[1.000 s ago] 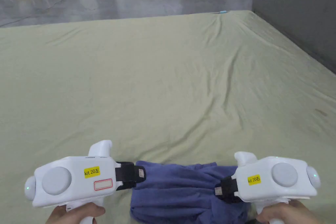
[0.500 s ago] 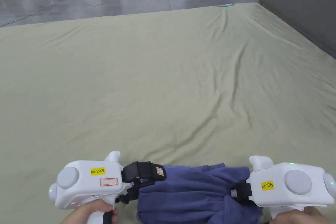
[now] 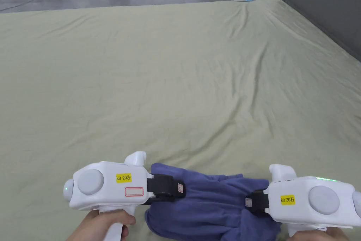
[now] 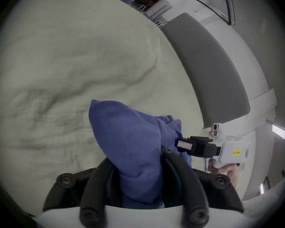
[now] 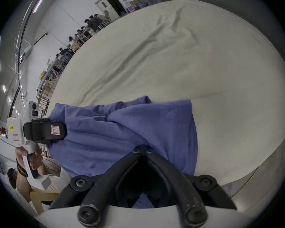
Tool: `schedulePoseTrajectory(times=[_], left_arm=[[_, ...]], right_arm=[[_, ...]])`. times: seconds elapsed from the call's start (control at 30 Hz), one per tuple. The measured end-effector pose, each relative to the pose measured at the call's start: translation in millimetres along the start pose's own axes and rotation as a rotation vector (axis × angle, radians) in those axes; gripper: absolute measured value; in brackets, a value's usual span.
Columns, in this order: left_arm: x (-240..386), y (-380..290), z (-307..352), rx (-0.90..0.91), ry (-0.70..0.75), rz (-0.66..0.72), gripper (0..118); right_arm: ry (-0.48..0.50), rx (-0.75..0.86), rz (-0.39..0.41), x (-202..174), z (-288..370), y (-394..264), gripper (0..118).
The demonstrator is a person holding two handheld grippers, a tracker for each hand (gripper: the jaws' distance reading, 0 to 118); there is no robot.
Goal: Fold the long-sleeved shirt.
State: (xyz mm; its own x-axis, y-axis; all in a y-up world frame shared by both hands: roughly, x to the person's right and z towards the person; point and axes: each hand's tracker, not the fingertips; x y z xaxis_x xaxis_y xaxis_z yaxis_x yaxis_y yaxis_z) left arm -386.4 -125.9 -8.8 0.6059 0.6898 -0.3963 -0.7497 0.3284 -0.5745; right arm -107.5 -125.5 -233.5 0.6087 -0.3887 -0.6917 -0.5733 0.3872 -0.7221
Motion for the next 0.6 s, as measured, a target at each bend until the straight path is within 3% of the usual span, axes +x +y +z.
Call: schedulePoseTrajectory(times=[0.17, 0.27, 0.43, 0.6], left_arm=[[-33.7, 16.1, 53.4, 0.033, 0.024, 0.009, 20], [-77.1, 20.2, 111.5, 0.076, 0.045, 0.029, 19], [-173.4, 21.3, 231.4, 0.160, 0.159, 0.031, 19], [-274.1, 15.3, 344.2, 0.284, 0.284, 0.029, 18]], right_arm=[[0.080, 0.084, 0.084, -70.7, 2.8, 13.5, 0], [0.115, 0.135, 0.186, -130.1, -15.6, 21.7, 0], [0.247, 0.188, 0.377, -255.2, -78.2, 22.6, 0], [0.319, 0.268, 0.572, -389.4, -144.2, 4.9, 0]])
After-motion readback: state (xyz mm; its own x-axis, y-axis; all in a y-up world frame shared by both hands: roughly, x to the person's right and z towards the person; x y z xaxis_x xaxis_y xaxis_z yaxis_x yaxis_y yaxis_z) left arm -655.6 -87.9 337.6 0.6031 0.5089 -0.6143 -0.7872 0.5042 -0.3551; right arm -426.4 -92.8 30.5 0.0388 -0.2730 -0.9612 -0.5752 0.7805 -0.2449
